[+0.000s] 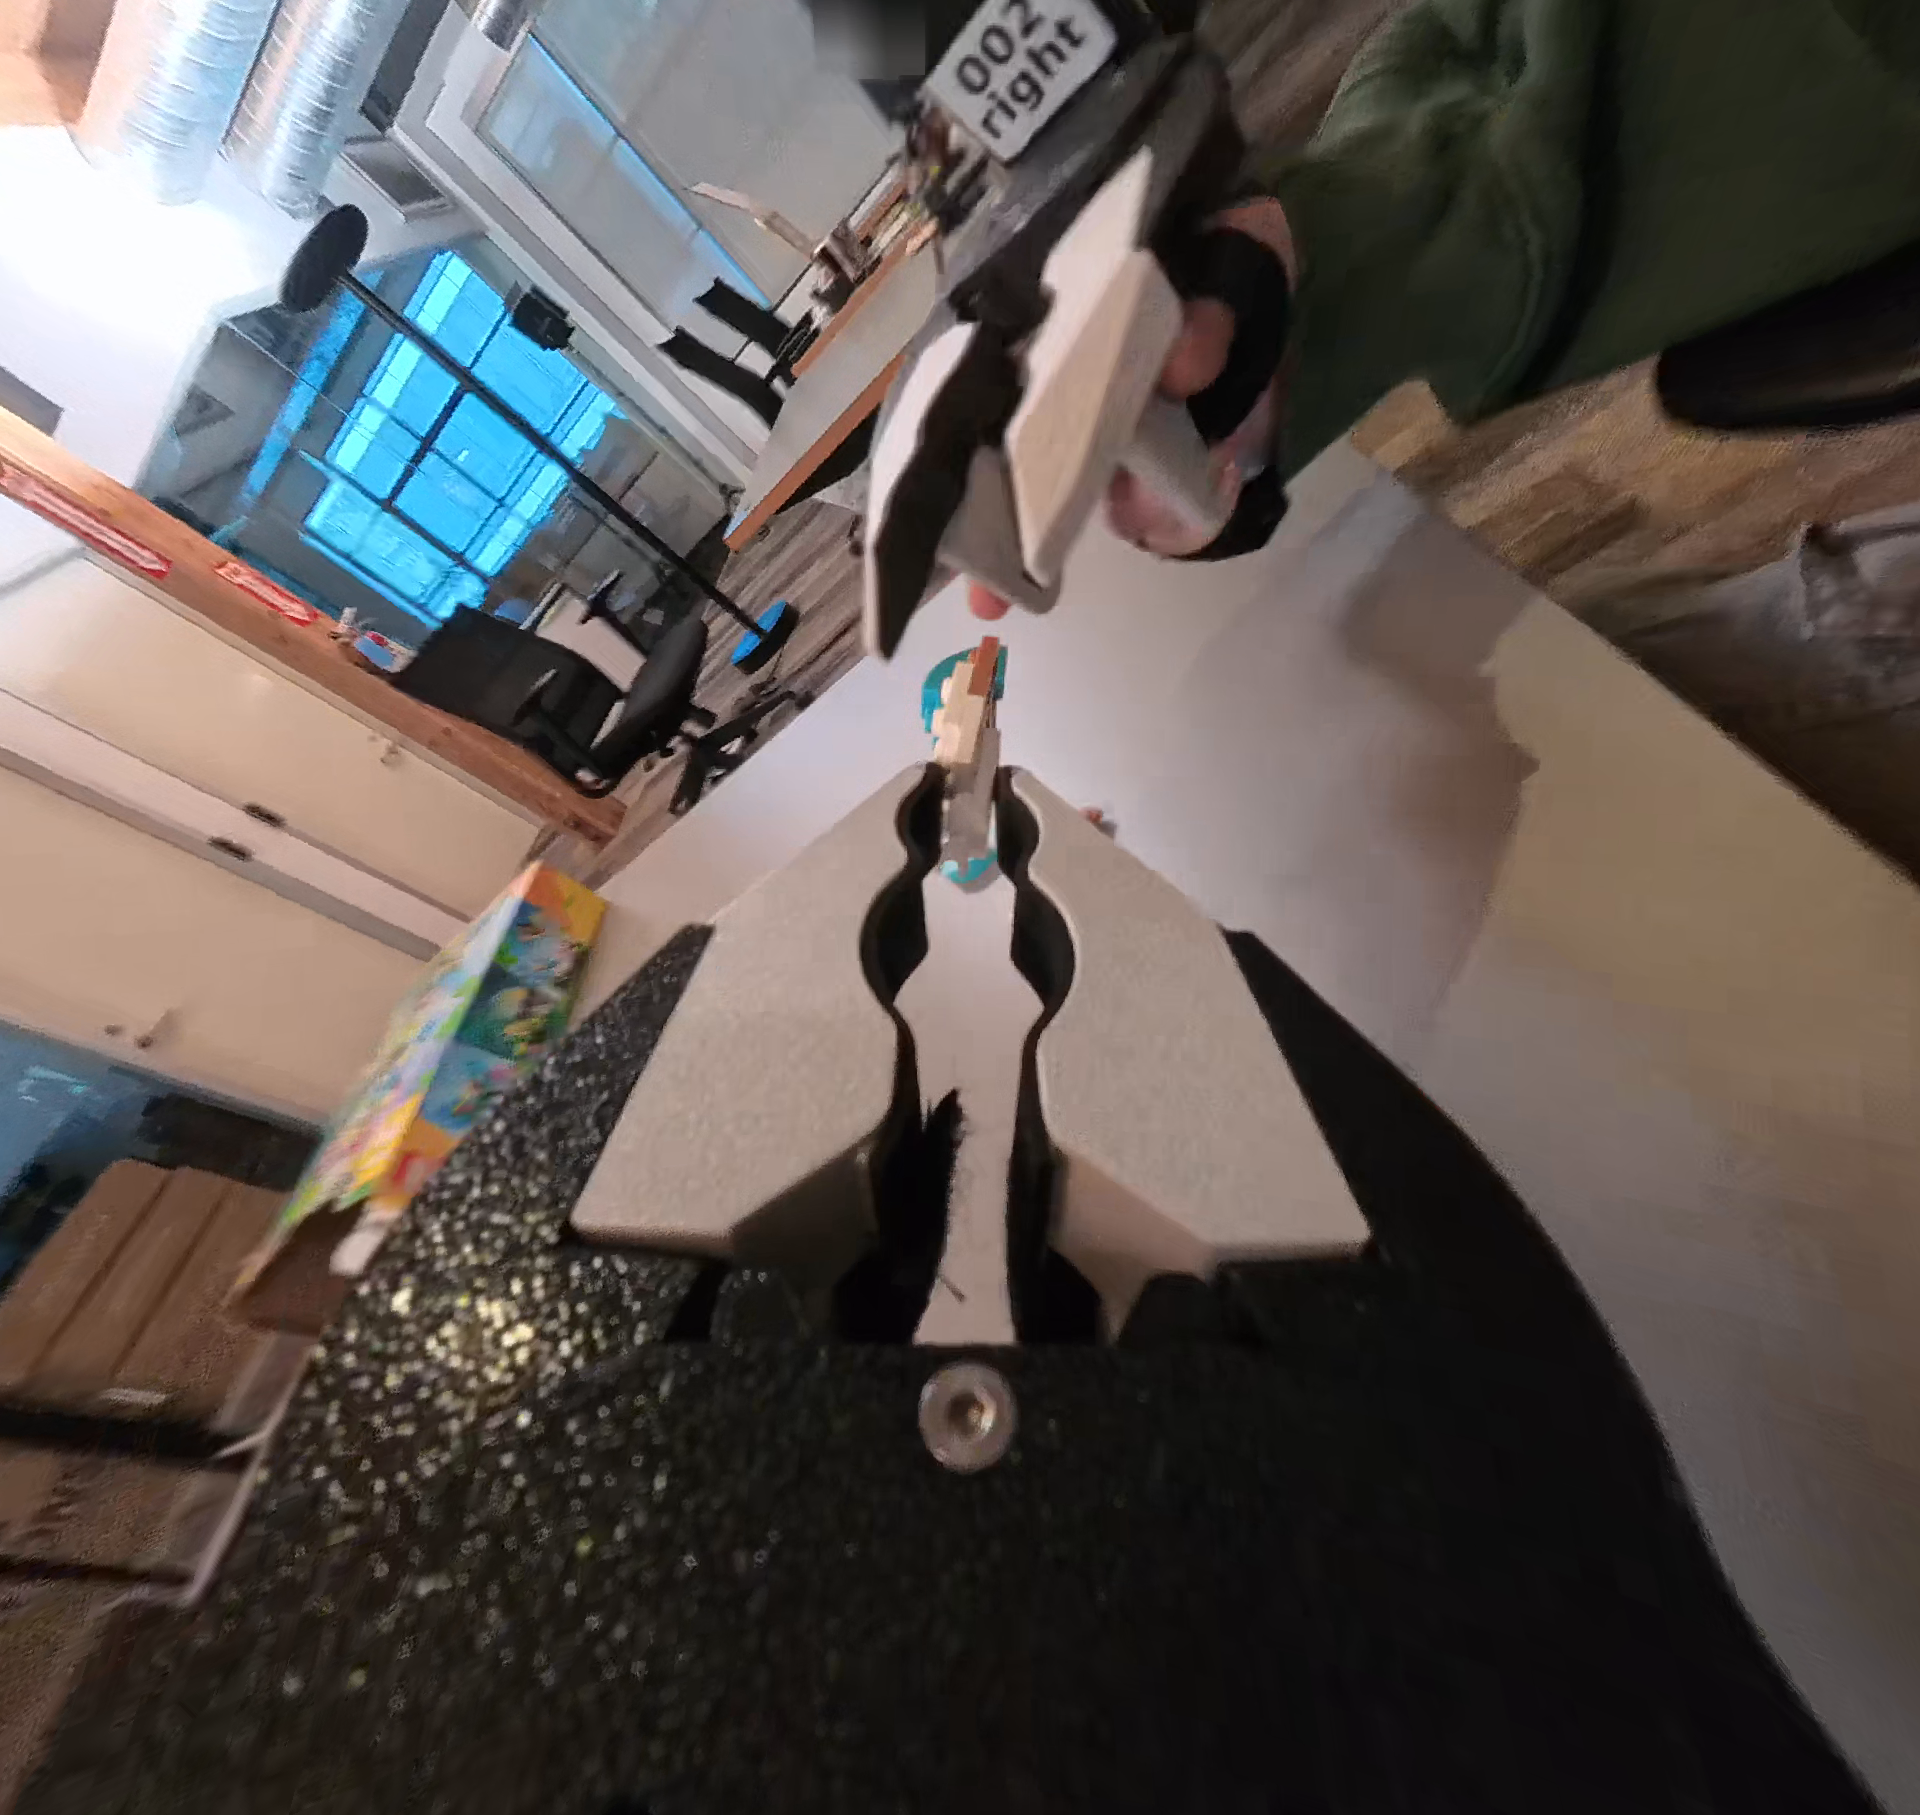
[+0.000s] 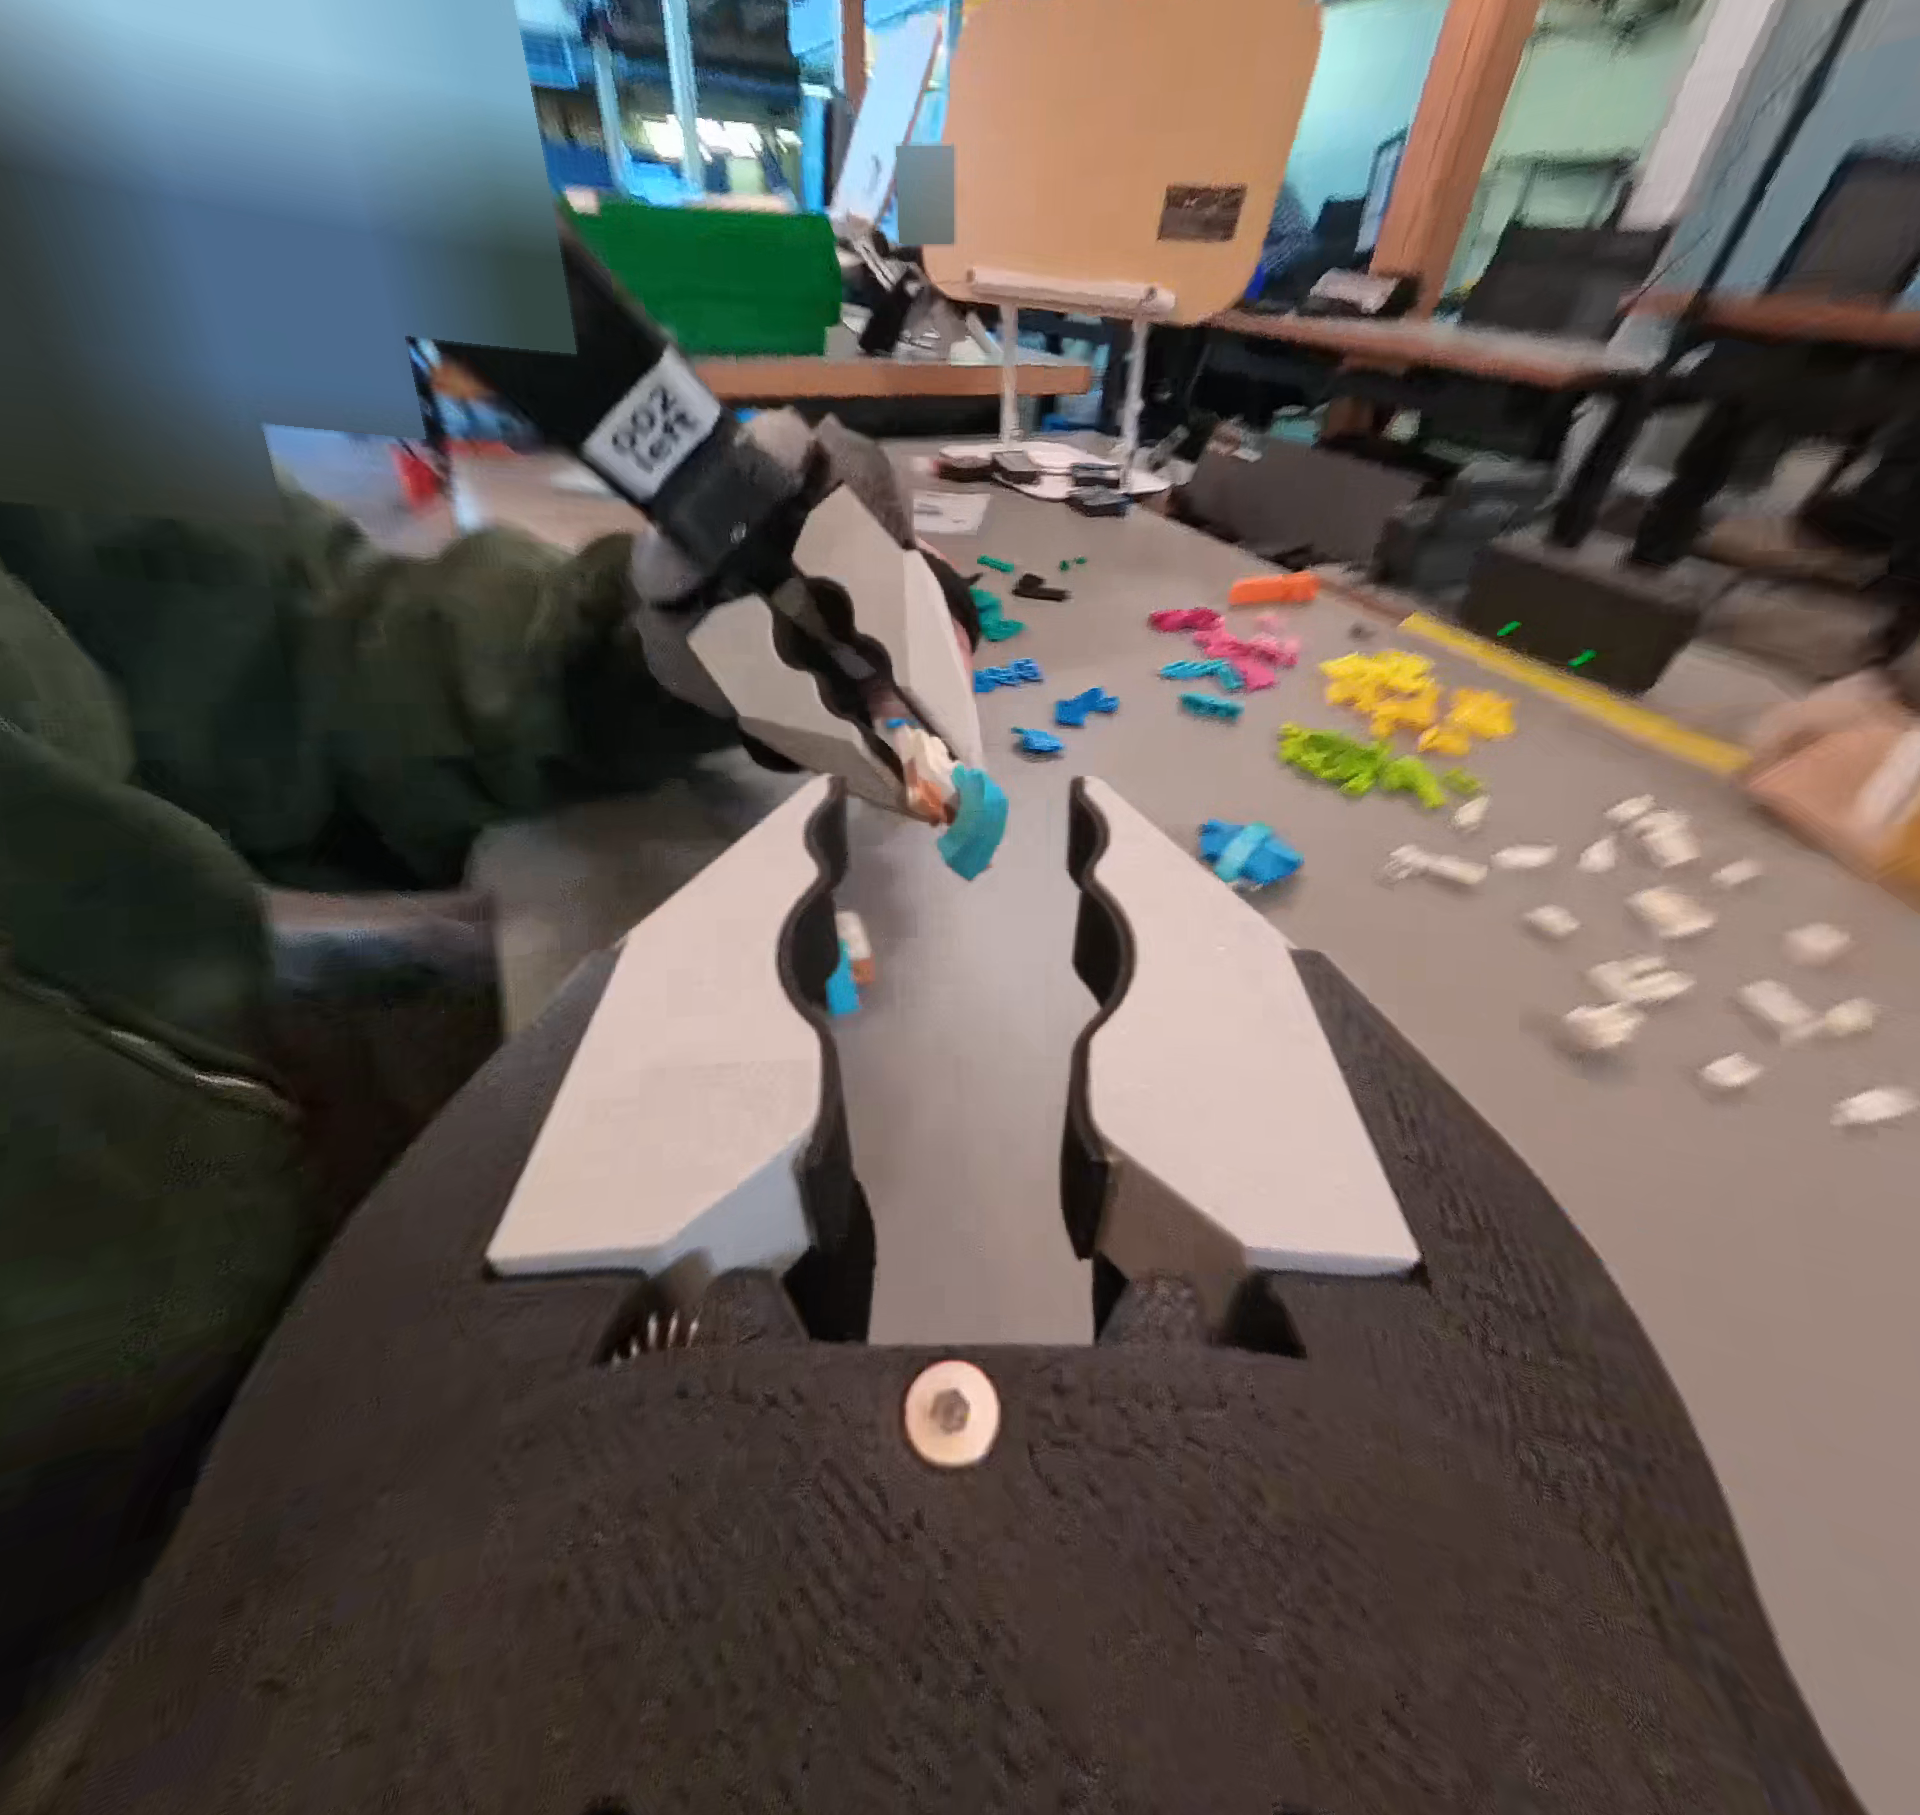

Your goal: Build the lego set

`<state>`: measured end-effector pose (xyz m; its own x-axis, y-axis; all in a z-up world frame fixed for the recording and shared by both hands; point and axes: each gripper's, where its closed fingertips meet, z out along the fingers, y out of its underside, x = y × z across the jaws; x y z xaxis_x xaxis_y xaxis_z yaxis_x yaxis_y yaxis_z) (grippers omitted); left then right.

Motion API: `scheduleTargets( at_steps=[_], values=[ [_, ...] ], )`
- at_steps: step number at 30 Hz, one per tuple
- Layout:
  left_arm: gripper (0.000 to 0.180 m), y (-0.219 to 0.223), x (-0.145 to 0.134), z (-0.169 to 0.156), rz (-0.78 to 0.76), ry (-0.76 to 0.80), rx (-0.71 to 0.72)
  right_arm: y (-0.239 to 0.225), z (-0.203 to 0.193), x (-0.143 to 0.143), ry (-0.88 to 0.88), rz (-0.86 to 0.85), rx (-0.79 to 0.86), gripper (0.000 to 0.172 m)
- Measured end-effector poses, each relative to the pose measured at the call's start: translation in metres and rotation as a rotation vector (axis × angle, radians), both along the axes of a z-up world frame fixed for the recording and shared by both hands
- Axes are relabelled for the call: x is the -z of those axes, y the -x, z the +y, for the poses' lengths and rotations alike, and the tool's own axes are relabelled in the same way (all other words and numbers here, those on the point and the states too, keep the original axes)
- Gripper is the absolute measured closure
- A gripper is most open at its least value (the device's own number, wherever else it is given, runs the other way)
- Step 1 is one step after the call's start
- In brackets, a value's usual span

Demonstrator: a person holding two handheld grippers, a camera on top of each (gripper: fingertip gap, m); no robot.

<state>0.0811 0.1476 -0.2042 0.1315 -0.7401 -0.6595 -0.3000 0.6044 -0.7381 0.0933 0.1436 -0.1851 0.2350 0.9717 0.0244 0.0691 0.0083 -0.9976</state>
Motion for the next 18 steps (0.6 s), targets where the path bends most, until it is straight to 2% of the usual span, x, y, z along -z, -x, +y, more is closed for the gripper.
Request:
scheduleTargets(
  at_steps=[2, 4, 7, 13, 18],
  values=[
    [0.173, -0.001, -0.005, -0.006, -0.048, 0.098, 0.059, 0.004, -0.005, -0.001, -0.162, -0.06, 0.029, 0.125],
    [0.173, -0.001, -0.009, -0.016, -0.08, 0.187, 0.141, 0.01, -0.012, -0.001, -0.251, -0.095, 0.025, 0.126],
    [0.173, -0.002, -0.013, -0.027, -0.116, 0.261, 0.229, 0.017, -0.021, -0.002, -0.323, -0.116, 0.001, 0.137],
    [0.173, -0.003, -0.014, -0.032, -0.119, 0.27, 0.262, 0.018, -0.027, -0.008, -0.406, -0.12, 0.003, 0.154],
    [0.173, -0.003, -0.016, -0.033, -0.127, 0.239, 0.262, 0.019, -0.029, -0.008, -0.435, -0.134, 0.004, 0.155]
  ],
)
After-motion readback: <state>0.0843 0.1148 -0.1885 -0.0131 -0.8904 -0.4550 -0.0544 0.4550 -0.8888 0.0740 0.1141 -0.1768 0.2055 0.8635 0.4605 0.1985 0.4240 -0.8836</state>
